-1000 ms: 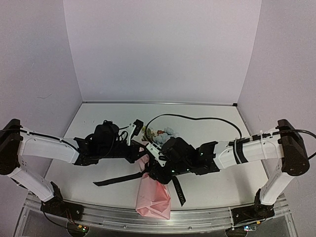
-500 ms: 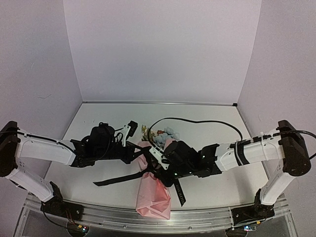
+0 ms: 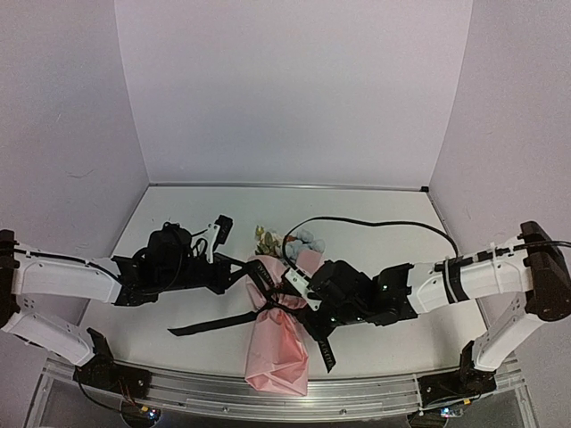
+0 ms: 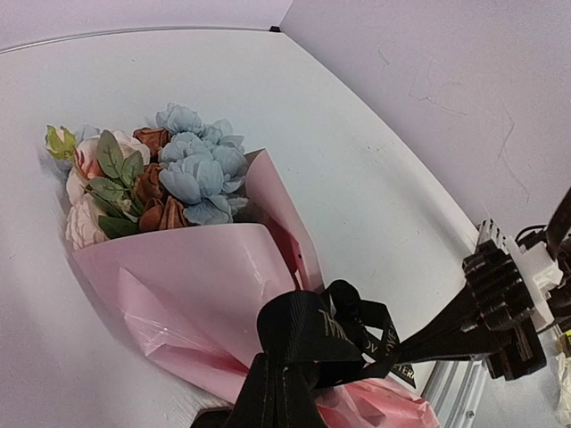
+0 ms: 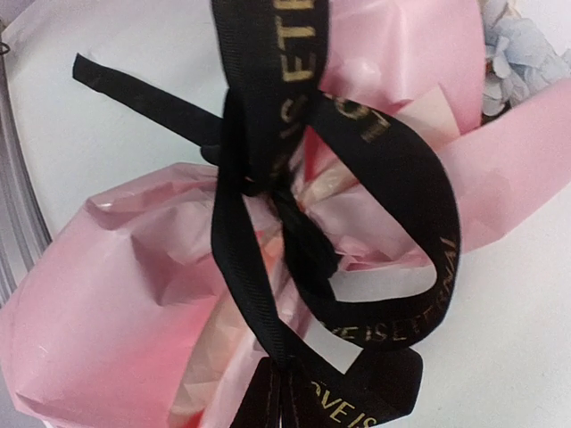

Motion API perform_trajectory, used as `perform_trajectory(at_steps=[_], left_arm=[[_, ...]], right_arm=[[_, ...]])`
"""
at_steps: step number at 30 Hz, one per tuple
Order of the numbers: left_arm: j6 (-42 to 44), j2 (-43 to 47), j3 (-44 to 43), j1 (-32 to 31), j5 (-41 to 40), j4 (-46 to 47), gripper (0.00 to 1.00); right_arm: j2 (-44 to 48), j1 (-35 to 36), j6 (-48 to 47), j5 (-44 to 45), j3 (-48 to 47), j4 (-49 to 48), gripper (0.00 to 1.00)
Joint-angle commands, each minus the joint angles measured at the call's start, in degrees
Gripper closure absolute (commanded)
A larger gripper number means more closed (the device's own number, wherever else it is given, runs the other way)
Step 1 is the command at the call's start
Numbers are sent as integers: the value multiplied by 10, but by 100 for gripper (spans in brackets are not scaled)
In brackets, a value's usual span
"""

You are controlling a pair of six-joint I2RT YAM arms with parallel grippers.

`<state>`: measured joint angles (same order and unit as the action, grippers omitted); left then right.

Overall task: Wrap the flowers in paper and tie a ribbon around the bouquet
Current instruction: Cross the half-tied ribbon over the folded bouquet.

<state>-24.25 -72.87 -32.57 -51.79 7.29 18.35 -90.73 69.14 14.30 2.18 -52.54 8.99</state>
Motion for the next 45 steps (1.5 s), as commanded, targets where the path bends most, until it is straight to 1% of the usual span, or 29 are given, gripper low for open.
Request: perform_trajectory(at_steps=[1, 4, 11, 18, 23, 29, 35, 40, 45], left_arm=[[-5, 40, 9, 4, -7, -21, 100], [-1, 53, 14, 4, 17, -29, 100], [13, 50, 9, 3, 114, -34, 100], [38, 55, 2, -8, 156, -38, 100], [58, 60, 1, -22, 170, -35, 100], [88, 64, -4, -45, 170, -34, 100], [132, 62, -19, -85, 181, -56, 100], [164, 22, -44, -119, 189, -103, 100], [199, -9, -72, -141, 172, -147, 98]], right_arm=[[26, 1, 14, 64, 9, 38, 100], [29, 0, 22, 70, 10, 42, 100], [15, -1, 51, 35, -34, 52, 100], [8, -20, 105, -20, -64, 52, 100], [-29, -50, 166, -77, -94, 51, 100], [-74, -63, 211, -109, -124, 47, 100], [-104, -76, 235, -99, -116, 17, 100], [-120, -87, 244, -96, -117, -3, 100], [-127, -89, 247, -107, -123, -9, 100]])
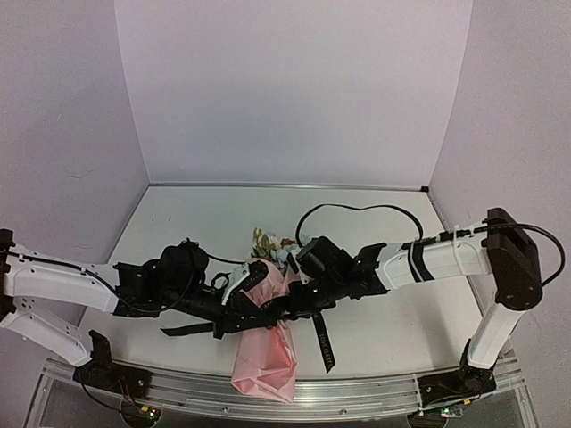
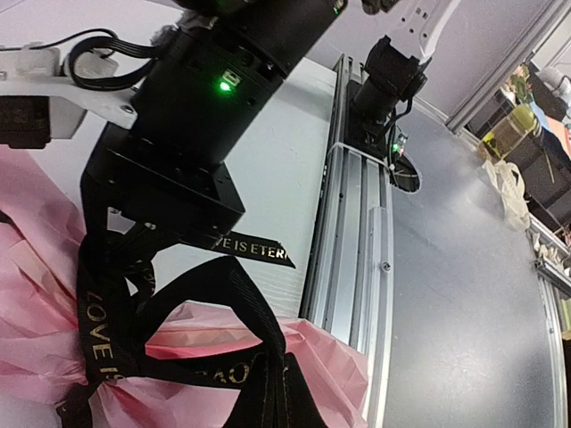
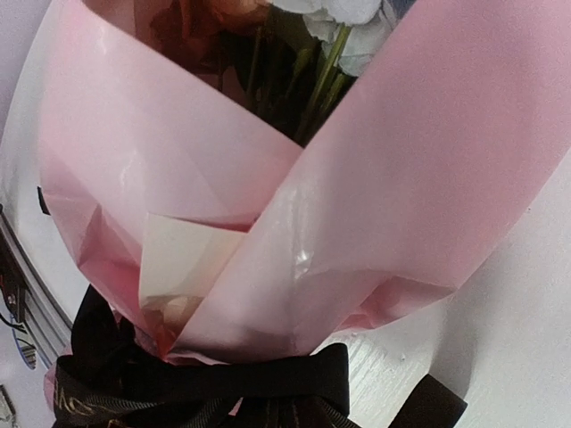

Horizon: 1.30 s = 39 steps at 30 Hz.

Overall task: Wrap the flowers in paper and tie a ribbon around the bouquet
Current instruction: Cross the half-tied ribbon over the folded bouquet.

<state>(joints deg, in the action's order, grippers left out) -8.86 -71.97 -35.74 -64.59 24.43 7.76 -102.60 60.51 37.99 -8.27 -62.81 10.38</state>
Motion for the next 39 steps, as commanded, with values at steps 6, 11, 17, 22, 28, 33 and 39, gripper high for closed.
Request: perform_trajectory(at_steps=[6, 11, 17, 22, 28, 33, 39], left_arm=[[56, -27, -64, -15, -33, -74, 73], [23, 15, -54, -15, -72, -64, 46], [-1, 57, -36, -9, -94, -51, 37], [-26, 49, -41, 25, -170, -66, 40], [-26, -44, -100, 90, -183, -124, 64], [-2, -105, -146, 95, -147, -149, 80], [24, -131, -169, 94, -83, -169, 83]], right_arm=[[-4, -3, 9, -30, -14, -29, 100], [6, -2, 5, -34, -2, -31, 100], [14, 4, -8, -36, 4, -31, 100], [21, 8, -11, -37, 7, -28, 100], [33, 20, -20, -33, 14, -27, 100], [37, 21, -23, -22, 21, -42, 100], [37, 22, -41, -26, 10, -53, 100]])
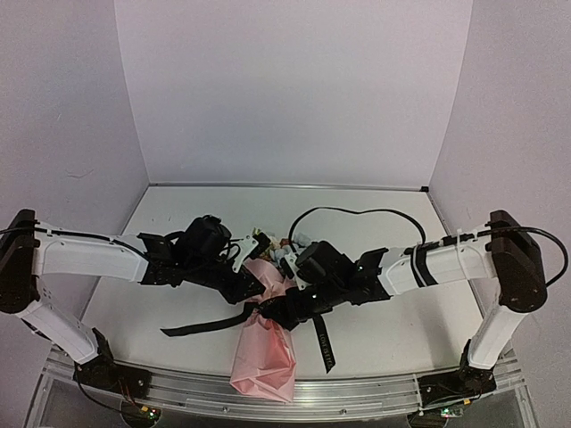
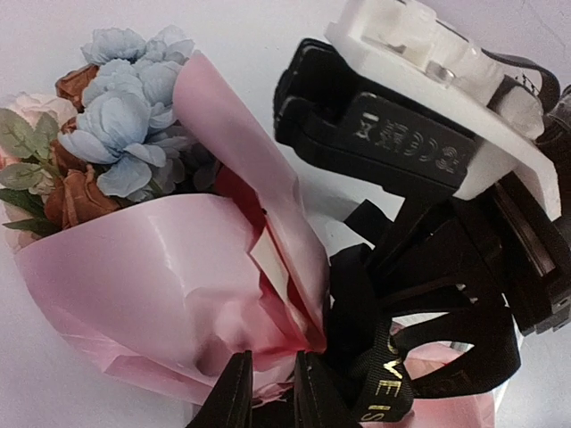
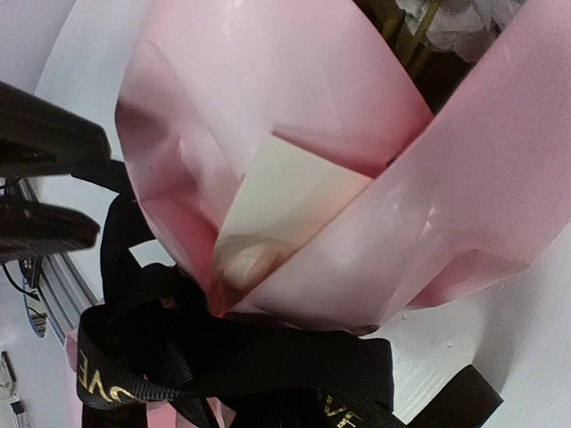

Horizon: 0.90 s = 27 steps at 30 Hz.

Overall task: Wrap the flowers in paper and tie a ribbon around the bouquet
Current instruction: Cross the half-tied ribbon over the folded bouquet.

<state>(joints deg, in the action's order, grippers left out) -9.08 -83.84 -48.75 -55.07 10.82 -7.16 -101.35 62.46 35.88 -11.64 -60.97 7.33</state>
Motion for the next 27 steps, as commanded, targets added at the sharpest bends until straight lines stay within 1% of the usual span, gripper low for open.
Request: perform_trajectory(at_steps=[1, 8, 15, 20, 27], left_arm=[[30, -17, -44, -2, 62, -27, 84], [39, -38, -55, -4, 113, -52, 86], [44, -19, -40, -6, 145, -37, 85], [45, -15, -32, -6, 144, -28, 81], [42, -25, -30, -6, 138, -24, 71]], right_arm=[[25, 3, -23, 9, -10, -25, 100], [21, 4, -28, 2, -12, -50, 100], [32, 14, -44, -12, 1, -69, 100], [32, 19, -49, -16, 12, -104, 100], [30, 20, -55, -3, 28, -143, 100]])
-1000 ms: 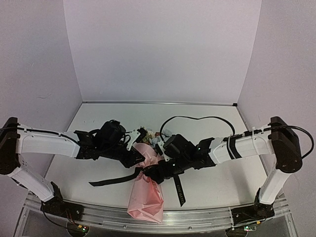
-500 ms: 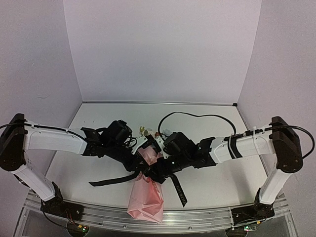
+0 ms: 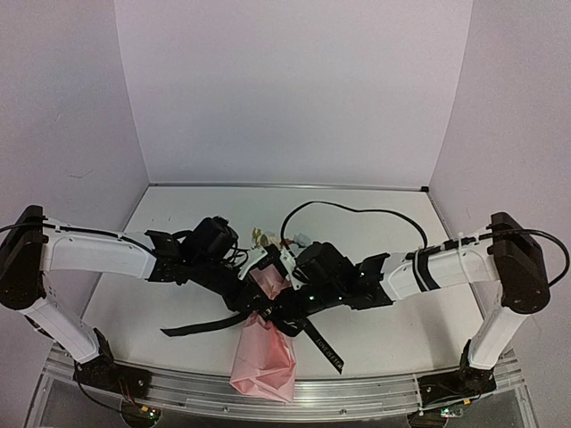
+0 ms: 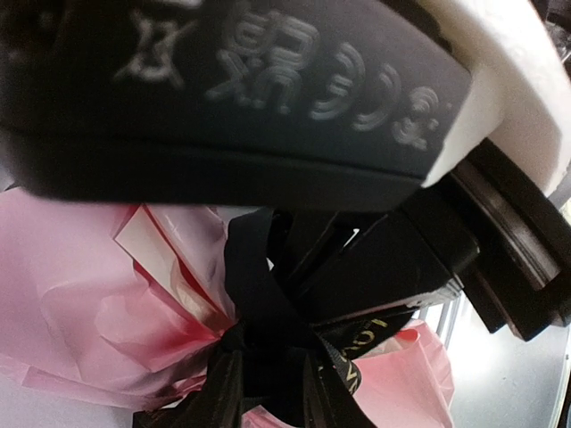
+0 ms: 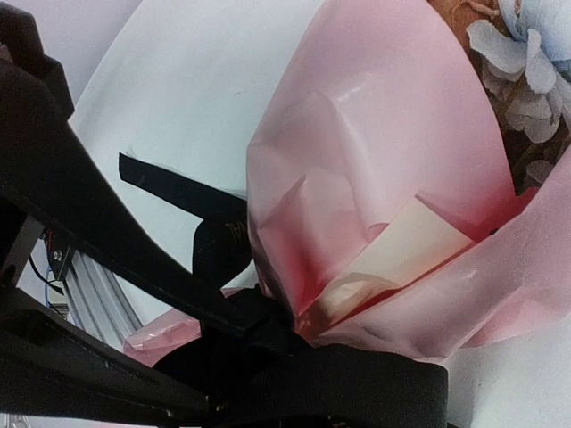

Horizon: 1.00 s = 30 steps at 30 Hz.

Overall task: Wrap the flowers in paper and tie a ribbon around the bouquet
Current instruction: Cross the half-tied ribbon over the folded bouquet.

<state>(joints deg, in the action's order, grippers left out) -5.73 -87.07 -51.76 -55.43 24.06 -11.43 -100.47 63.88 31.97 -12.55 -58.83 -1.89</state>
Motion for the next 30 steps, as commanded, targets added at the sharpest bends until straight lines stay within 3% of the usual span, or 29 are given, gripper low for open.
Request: perform_trajectory(at_steps=[1, 7, 13, 22, 30], left_arm=[[8, 6, 1, -2, 5, 19, 70], [12, 12, 17, -2, -10, 36, 63], [11, 42, 39, 4, -57, 70, 64], [5, 96, 84, 12, -61, 132, 64], [-2, 96, 97, 33, -61, 146, 70]], right_arm=[[21, 5, -19, 7, 9, -57, 100], [19, 5, -31, 18, 16, -89, 100], [9, 6, -45, 21, 19, -111, 100], [-12, 5, -73, 27, 32, -159, 100], [-23, 5, -99, 23, 47, -196, 100]])
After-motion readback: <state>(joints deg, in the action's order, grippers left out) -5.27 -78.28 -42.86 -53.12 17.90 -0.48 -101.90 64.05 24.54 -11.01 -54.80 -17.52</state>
